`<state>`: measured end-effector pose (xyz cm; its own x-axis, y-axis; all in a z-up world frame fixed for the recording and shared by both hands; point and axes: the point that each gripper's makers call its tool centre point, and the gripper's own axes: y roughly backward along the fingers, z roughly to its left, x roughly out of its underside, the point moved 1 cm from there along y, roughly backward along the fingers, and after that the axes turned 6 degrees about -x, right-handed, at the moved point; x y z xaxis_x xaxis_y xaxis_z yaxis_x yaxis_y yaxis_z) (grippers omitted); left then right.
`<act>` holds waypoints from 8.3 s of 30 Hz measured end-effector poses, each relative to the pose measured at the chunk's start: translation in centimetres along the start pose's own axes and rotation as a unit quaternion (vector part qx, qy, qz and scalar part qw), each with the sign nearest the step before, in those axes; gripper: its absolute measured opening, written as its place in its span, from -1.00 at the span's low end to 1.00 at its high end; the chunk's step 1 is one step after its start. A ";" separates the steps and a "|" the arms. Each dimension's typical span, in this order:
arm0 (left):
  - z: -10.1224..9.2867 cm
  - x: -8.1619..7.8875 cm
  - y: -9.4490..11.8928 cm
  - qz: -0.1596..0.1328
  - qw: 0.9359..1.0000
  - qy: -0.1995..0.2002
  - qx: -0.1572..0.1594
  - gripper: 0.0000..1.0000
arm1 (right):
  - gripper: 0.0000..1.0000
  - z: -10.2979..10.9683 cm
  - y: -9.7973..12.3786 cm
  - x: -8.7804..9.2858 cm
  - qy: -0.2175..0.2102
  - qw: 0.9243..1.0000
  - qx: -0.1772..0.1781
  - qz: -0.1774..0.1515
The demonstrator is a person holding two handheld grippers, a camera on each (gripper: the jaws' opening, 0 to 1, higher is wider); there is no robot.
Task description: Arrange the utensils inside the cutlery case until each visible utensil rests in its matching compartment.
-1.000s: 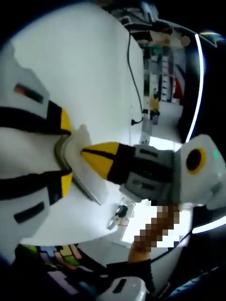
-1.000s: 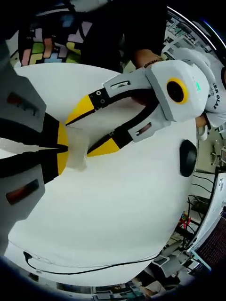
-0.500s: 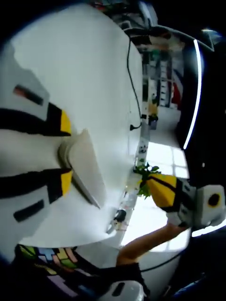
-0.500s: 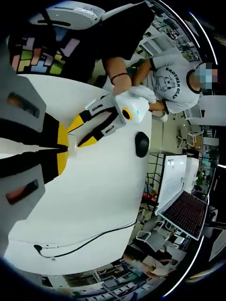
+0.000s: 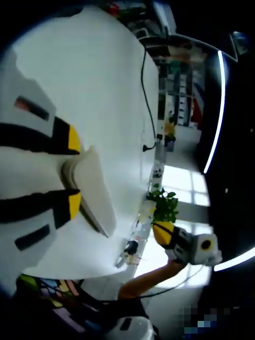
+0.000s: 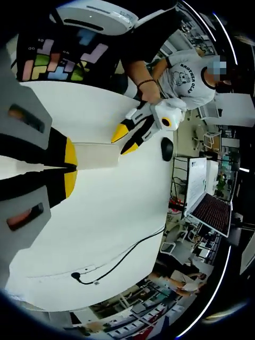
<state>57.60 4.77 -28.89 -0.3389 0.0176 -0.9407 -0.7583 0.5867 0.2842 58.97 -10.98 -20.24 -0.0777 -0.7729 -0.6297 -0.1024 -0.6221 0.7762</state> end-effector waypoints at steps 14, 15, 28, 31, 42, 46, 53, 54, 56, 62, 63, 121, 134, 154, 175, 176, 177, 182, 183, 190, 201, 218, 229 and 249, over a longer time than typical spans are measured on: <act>-1.3 -1.2 0.5 -0.018 1.000 -0.021 0.001 -0.50 | -0.88 1.0 -0.8 8.1 -0.014 0.998 -0.024 0.051; -1.4 -1.2 0.4 -0.014 1.000 -0.026 0.003 -0.50 | -0.88 1.0 -0.8 8.4 -0.016 0.998 -0.025 0.057; -2.1 -2.3 -1.1 0.116 0.971 -0.203 0.050 -0.51 | -0.84 1.0 -2.3 10.5 -0.002 0.988 -0.054 0.142; -2.6 -3.1 -1.3 0.153 0.957 -0.234 0.083 -0.53 | -0.84 1.0 -2.5 10.5 -0.003 0.986 -0.060 0.156; -2.4 -2.1 -2.1 0.321 0.886 -0.298 0.150 -0.57 | -0.84 0.9 -2.6 10.6 -0.007 0.977 -0.078 0.198; -2.3 -1.9 -2.7 0.341 0.877 -0.302 0.150 -0.57 | -0.84 0.7 -2.6 10.6 -0.011 0.974 -0.083 0.211; -2.2 -1.1 -3.0 0.376 0.858 -0.314 0.154 -0.57 | -0.83 0.9 -2.7 10.7 0.002 0.966 -0.074 0.249; -2.2 -1.0 -3.0 0.378 0.857 -0.314 0.153 -0.55 | -0.83 0.9 -2.7 10.8 0.004 0.965 -0.074 0.251; -2.2 -0.9 -2.9 0.385 0.856 -0.308 0.156 -0.57 | -0.83 0.9 -2.7 10.8 0.008 0.963 -0.079 0.257; -2.3 -0.8 -3.0 0.404 0.849 -0.301 0.160 -0.56 | -0.85 0.3 -2.7 10.9 -0.023 0.964 -0.093 0.249; -2.4 -0.8 -3.0 0.408 0.846 -0.303 0.160 -0.56 | -0.87 0.2 -2.7 10.9 -0.033 0.964 -0.093 0.248; -4.3 -3.0 -1.1 0.299 0.911 -0.240 0.150 -0.72 | -0.87 -0.3 1.6 7.4 -0.081 0.992 0.067 -0.077; -2.7 -6.5 -1.2 0.134 0.963 -0.212 0.097 -0.38 | -0.40 -1.4 4.9 7.8 -0.094 0.954 0.158 -0.236; -0.6 -4.4 -0.9 -0.043 0.990 -0.136 -0.010 1.00 | 0.99 0.5 2.7 11.2 -0.134 0.919 0.214 -0.302; -2.2 0.8 -2.0 0.005 0.998 -0.056 -0.004 0.75 | 0.63 2.5 -3.1 12.7 -0.180 0.941 0.186 -0.216; -2.2 0.9 -2.2 0.005 0.999 -0.054 -0.004 0.72 | 0.59 2.4 -3.4 12.6 -0.178 0.942 0.188 -0.212; -2.3 1.0 -2.3 0.005 0.999 -0.053 -0.004 0.70 | 0.56 2.3 -3.6 12.5 -0.179 0.942 0.186 -0.213; -2.4 1.0 -2.8 0.002 0.999 -0.041 -0.004 0.62 | 0.46 2.0 -3.9 11.8 -0.191 0.939 0.172 -0.230; -2.4 1.0 -2.8 0.000 0.999 -0.040 -0.003 0.60 | 0.43 2.0 -4.0 11.6 -0.191 0.938 0.171 -0.232; -2.6 1.0 -3.2 -0.006 0.999 -0.040 0.004 0.47 | 0.19 1.5 -4.2 11.4 -0.192 0.938 0.175 -0.230; -2.2 1.1 -3.6 -0.004 0.999 -0.036 -0.007 0.35 | -0.05 0.9 -4.2 11.7 -0.188 0.936 0.184 -0.233; -1.7 1.3 -3.5 0.006 0.996 -0.079 -0.035 0.17 | -0.06 1.1 -4.4 11.6 -0.171 0.940 0.197 -0.221; -2.0 1.0 -3.1 0.005 0.998 -0.058 -0.036 0.18 | -0.06 1.4 -4.1 11.5 -0.173 0.939 0.198 -0.222; -3.7 -3.2 -6.0 -0.016 0.998 -0.063 -0.014 0.14 | -0.07 -1.3 1.4 11.1 -0.134 0.934 0.219 -0.247</act>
<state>61.15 -1.78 -26.85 -0.2424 0.1016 -0.9648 -0.7841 0.5651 0.2565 59.26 -20.61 -26.09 -0.1533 -0.3094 -0.9385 -0.5832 -0.7384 0.3387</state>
